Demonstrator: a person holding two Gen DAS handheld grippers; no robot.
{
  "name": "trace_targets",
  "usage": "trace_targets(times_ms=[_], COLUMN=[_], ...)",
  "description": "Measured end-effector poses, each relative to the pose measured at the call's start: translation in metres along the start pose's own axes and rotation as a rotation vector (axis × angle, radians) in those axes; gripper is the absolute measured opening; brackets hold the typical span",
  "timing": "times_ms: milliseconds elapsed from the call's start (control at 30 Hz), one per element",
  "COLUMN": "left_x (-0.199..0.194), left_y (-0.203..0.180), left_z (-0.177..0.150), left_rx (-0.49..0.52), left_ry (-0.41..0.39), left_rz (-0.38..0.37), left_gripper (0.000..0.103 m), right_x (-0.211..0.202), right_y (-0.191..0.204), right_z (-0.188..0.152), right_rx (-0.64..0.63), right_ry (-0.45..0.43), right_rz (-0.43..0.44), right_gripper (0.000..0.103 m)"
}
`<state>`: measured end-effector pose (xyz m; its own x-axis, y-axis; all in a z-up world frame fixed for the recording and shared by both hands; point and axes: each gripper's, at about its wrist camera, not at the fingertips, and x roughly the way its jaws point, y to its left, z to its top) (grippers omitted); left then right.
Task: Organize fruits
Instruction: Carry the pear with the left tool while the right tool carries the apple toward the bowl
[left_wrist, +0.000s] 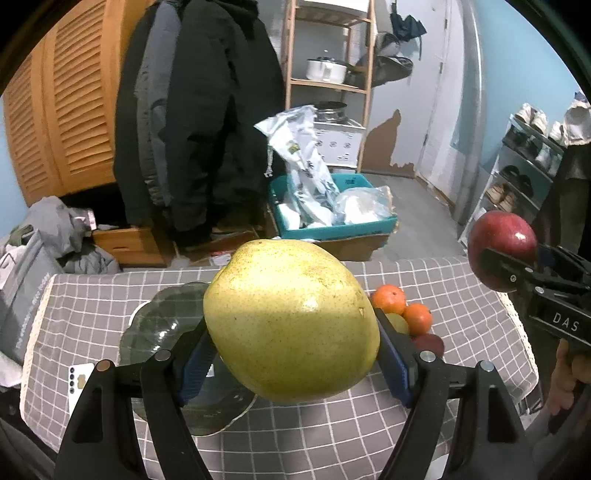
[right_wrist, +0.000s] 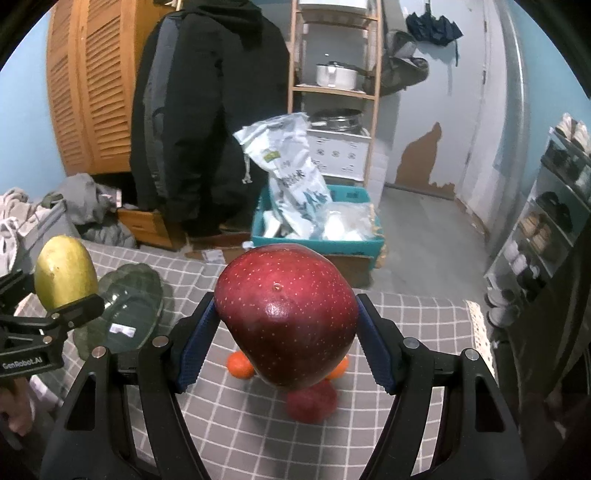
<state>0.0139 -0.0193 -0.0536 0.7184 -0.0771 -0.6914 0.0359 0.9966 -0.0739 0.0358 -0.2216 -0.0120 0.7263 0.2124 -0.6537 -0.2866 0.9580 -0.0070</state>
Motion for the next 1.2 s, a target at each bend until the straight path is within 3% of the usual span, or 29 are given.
trace_targets(times_ms=[667,1200], left_x=[0.006,0.031], left_y=[0.086,0.145], left_z=[-0.013,-0.032], left_rx=[-0.115,-0.187], left_ry=[0.031,0.114], left_rz=[0.112,0.176], left_gripper=[0.08,0.08], right_x=[0.04,0.092], right_y=[0.083,0.157], right_z=[0.029,0.031], right_rx=[-0.085,-0.142], right_ry=[0.033,0.131], right_rz=[0.12,0.223], right_gripper=[0.073,0.073])
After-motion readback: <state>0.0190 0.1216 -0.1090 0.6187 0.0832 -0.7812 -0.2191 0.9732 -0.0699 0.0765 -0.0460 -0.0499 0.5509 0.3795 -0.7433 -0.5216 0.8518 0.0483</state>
